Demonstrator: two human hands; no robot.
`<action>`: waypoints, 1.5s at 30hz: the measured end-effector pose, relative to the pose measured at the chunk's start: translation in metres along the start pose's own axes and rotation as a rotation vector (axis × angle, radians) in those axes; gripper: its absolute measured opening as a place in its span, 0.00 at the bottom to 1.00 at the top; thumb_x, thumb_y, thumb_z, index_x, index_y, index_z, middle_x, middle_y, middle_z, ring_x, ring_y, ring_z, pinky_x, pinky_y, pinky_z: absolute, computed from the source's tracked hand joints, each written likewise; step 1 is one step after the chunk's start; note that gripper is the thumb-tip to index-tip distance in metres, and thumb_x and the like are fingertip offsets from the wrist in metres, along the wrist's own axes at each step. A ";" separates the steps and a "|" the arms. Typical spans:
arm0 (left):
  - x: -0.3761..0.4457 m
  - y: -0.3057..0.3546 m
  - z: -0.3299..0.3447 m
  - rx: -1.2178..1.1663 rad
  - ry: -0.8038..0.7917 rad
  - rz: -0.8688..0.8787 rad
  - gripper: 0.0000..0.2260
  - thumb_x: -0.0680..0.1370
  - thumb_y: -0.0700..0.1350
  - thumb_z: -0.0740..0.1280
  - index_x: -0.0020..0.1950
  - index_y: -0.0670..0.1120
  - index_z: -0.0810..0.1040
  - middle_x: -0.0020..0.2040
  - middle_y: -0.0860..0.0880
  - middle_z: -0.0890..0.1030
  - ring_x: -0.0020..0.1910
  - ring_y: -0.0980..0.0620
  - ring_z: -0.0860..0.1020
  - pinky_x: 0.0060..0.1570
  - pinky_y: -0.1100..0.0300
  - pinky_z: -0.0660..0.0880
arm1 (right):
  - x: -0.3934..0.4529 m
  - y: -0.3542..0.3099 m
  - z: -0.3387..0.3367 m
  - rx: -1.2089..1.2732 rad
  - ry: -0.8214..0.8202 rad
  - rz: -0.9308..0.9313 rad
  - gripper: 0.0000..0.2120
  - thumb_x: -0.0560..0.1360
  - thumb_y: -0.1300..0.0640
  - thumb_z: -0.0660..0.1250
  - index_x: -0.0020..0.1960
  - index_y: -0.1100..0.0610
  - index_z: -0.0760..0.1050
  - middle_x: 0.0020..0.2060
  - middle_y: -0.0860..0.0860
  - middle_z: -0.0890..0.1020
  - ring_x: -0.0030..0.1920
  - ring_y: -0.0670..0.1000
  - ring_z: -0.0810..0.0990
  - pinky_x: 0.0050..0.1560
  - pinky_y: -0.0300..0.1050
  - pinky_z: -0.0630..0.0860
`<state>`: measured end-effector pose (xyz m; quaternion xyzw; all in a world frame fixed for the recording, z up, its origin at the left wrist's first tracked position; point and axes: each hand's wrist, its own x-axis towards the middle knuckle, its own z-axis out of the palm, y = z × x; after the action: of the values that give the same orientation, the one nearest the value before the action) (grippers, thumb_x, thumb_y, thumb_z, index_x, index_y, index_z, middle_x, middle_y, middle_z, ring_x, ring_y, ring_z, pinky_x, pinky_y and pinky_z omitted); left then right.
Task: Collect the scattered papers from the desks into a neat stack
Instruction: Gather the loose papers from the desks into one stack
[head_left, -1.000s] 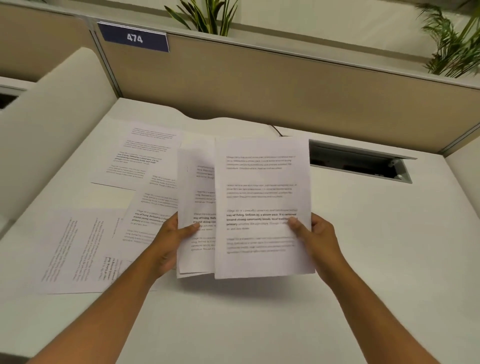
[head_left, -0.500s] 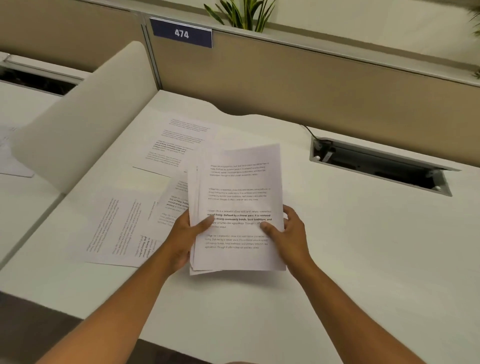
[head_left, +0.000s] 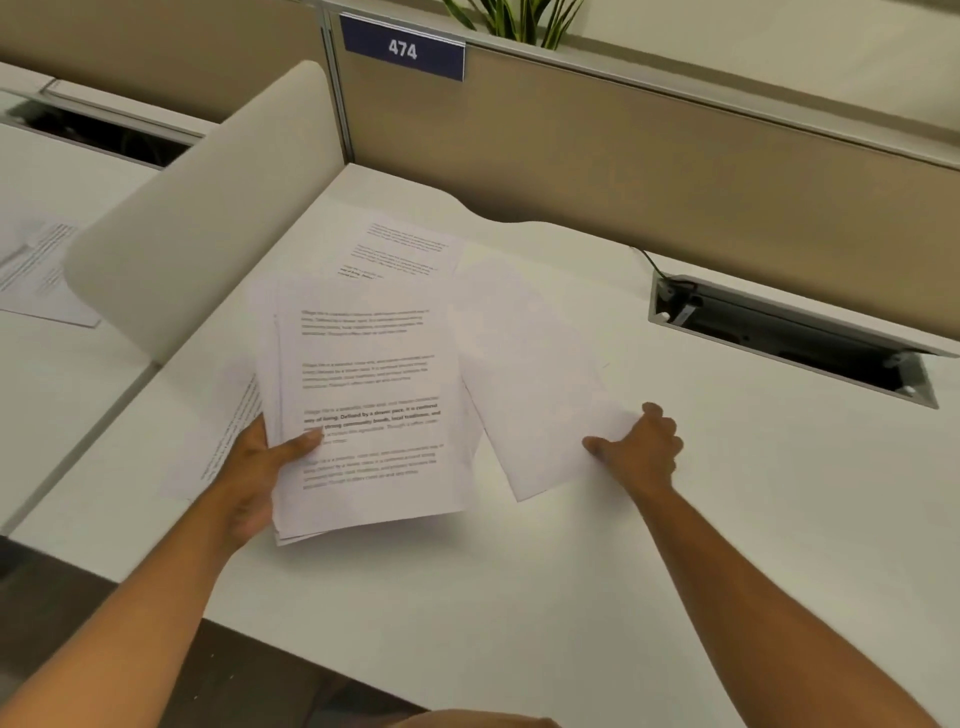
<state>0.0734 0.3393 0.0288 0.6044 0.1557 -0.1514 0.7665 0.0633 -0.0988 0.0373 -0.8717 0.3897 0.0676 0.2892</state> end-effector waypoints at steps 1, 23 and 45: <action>0.000 0.003 -0.007 -0.006 0.007 0.000 0.24 0.84 0.33 0.70 0.79 0.49 0.79 0.70 0.44 0.87 0.67 0.39 0.87 0.65 0.40 0.84 | 0.002 -0.002 -0.001 0.014 -0.003 0.019 0.50 0.67 0.51 0.84 0.79 0.59 0.61 0.72 0.61 0.71 0.75 0.66 0.68 0.69 0.64 0.72; 0.018 0.019 -0.056 -0.057 0.043 0.022 0.21 0.83 0.34 0.70 0.74 0.50 0.82 0.64 0.48 0.91 0.60 0.44 0.89 0.48 0.51 0.89 | -0.011 -0.029 0.019 0.011 -0.100 0.111 0.47 0.62 0.48 0.87 0.73 0.61 0.67 0.68 0.59 0.76 0.70 0.64 0.75 0.68 0.61 0.76; 0.017 0.027 -0.083 -0.091 0.042 0.082 0.24 0.85 0.34 0.67 0.80 0.49 0.78 0.74 0.44 0.85 0.73 0.37 0.82 0.61 0.44 0.86 | -0.129 -0.121 0.056 -0.456 0.032 -0.926 0.12 0.75 0.69 0.63 0.56 0.61 0.79 0.55 0.57 0.79 0.56 0.61 0.77 0.41 0.53 0.77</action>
<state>0.0959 0.4259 0.0273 0.5779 0.1537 -0.0997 0.7953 0.0672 0.0788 0.0900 -0.9947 -0.0574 0.0021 0.0855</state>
